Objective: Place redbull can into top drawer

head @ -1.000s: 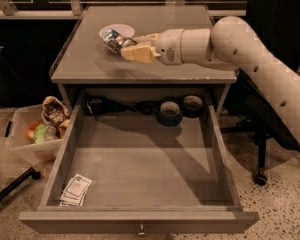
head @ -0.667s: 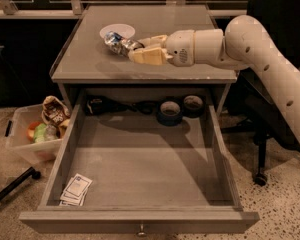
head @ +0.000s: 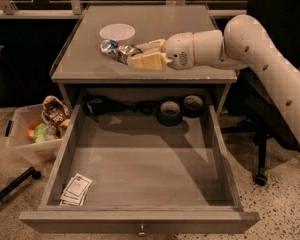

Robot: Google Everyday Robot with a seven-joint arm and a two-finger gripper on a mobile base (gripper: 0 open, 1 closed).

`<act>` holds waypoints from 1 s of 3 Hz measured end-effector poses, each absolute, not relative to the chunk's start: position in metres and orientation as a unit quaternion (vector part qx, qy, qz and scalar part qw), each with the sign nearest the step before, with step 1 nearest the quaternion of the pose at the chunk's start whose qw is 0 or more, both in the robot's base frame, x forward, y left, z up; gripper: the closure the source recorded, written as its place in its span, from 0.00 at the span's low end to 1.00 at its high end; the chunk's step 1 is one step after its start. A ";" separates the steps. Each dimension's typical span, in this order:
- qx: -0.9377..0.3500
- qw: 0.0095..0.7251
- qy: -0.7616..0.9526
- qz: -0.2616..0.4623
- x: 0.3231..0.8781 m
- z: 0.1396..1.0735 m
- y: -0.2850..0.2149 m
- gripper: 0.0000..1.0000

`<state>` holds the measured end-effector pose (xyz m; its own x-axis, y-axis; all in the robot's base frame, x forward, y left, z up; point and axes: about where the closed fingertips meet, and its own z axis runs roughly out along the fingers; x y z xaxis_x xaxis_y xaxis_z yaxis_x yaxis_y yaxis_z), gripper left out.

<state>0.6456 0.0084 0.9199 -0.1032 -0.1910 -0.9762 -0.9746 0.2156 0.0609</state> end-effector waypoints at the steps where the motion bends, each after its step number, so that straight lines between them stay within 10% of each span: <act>1: -0.484 0.470 0.604 0.424 0.637 0.920 0.010 1.00; 3: -0.521 0.431 0.572 0.465 0.563 0.892 0.002 1.00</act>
Offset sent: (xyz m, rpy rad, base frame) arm -0.0959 -0.0164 -0.0114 0.0502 -0.0164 0.2403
